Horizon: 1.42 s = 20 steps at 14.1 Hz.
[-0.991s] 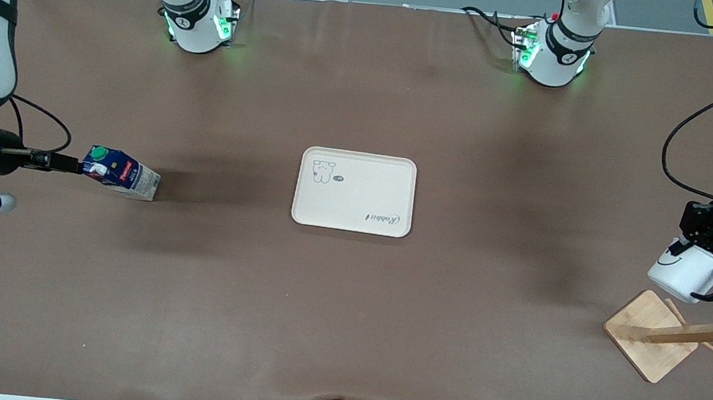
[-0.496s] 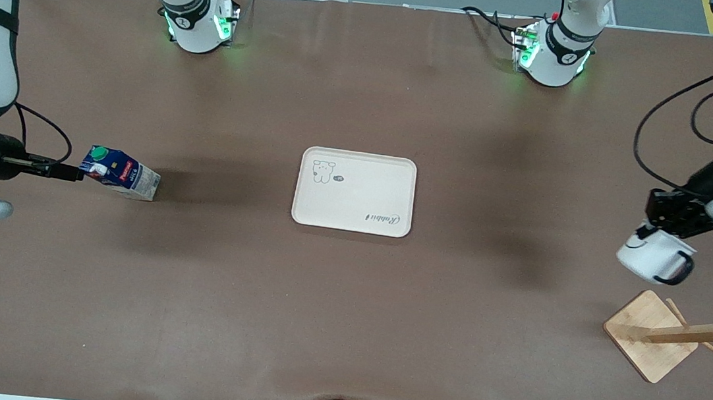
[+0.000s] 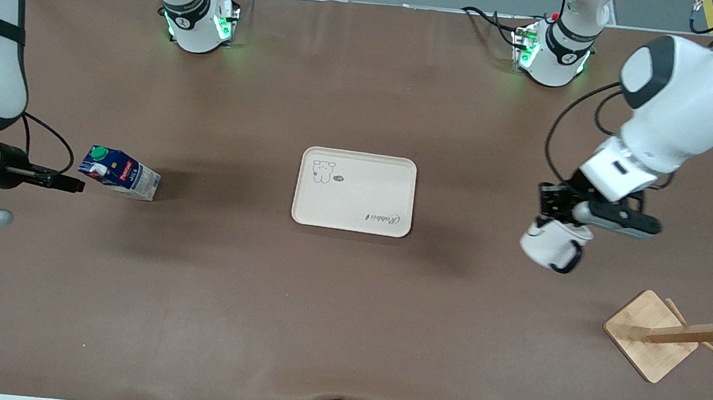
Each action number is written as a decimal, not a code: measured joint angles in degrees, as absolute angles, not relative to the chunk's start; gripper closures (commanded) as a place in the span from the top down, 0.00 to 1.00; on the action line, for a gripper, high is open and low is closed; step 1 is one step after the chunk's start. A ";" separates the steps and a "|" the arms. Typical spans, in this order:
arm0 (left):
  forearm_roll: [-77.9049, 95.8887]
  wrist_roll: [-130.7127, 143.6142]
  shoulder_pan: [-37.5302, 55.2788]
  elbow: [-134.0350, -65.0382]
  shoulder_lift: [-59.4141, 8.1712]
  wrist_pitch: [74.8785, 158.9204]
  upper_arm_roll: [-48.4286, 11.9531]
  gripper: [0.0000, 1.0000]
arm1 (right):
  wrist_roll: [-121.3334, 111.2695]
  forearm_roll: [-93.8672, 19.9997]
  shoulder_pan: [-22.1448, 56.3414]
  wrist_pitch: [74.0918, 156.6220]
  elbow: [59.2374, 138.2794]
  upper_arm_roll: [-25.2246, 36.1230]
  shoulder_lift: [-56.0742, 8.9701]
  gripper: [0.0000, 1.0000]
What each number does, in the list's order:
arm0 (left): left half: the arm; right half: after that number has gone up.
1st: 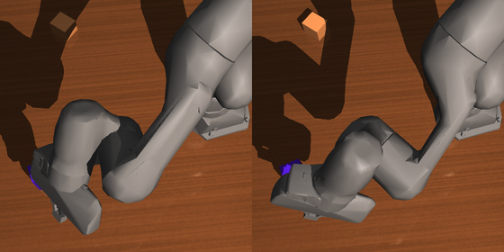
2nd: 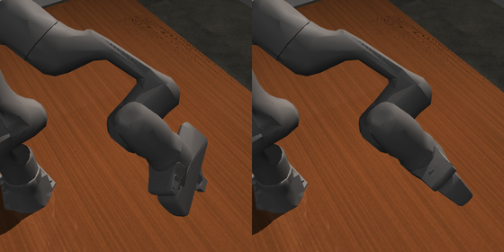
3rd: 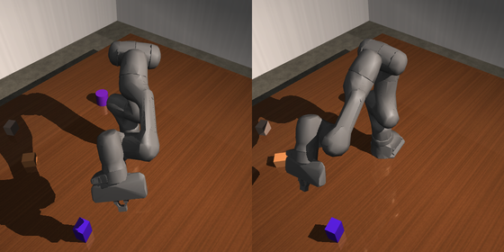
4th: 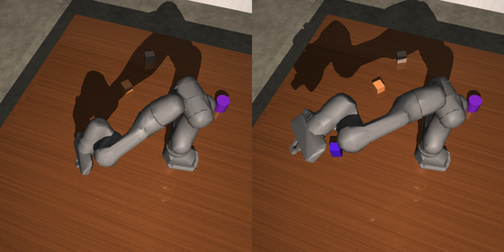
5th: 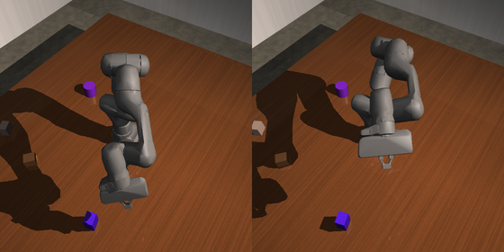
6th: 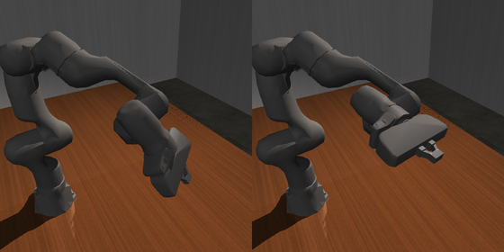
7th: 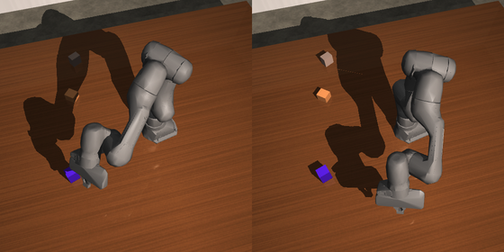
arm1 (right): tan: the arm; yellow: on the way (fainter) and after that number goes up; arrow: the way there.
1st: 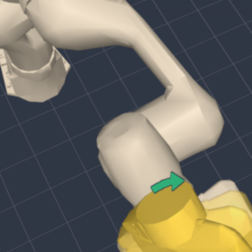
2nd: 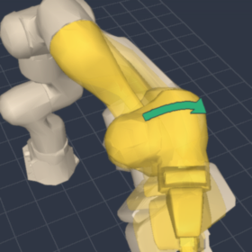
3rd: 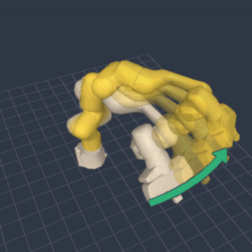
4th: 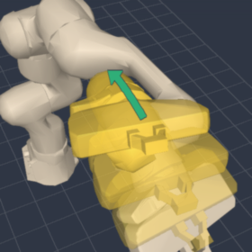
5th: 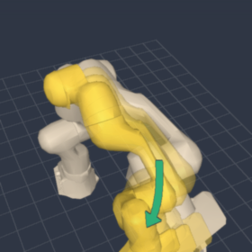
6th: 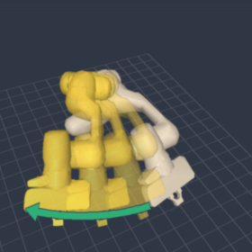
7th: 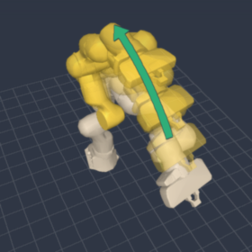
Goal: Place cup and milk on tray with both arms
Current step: 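Lift the mug off the stand with the left gripper toward the tray, then lower the mug onto the tray with the left gripper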
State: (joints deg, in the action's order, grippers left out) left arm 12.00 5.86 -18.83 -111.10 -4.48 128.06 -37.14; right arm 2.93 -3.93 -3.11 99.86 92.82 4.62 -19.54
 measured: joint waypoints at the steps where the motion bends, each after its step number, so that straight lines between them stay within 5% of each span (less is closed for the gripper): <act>1: 10.19 8.82 -16.89 -108.76 -7.22 125.93 -38.00 0.00 | 2.78 -3.09 -3.10 100.43 93.82 4.55 -19.52 1.00; 9: 1.84 29.46 0.96 -98.71 -23.80 119.21 -38.52 0.00 | 2.50 -1.05 -3.03 109.85 104.64 4.21 -15.67 1.00; 16: -2.51 43.46 10.28 -94.86 -35.41 114.31 -37.10 0.00 | 0.32 -1.05 -2.95 103.65 108.92 3.88 -13.36 1.00; 20: -3.06 46.09 17.96 -89.79 -39.70 112.54 -30.70 0.00 | 0.32 -1.08 -2.93 104.51 110.37 3.80 -13.32 1.00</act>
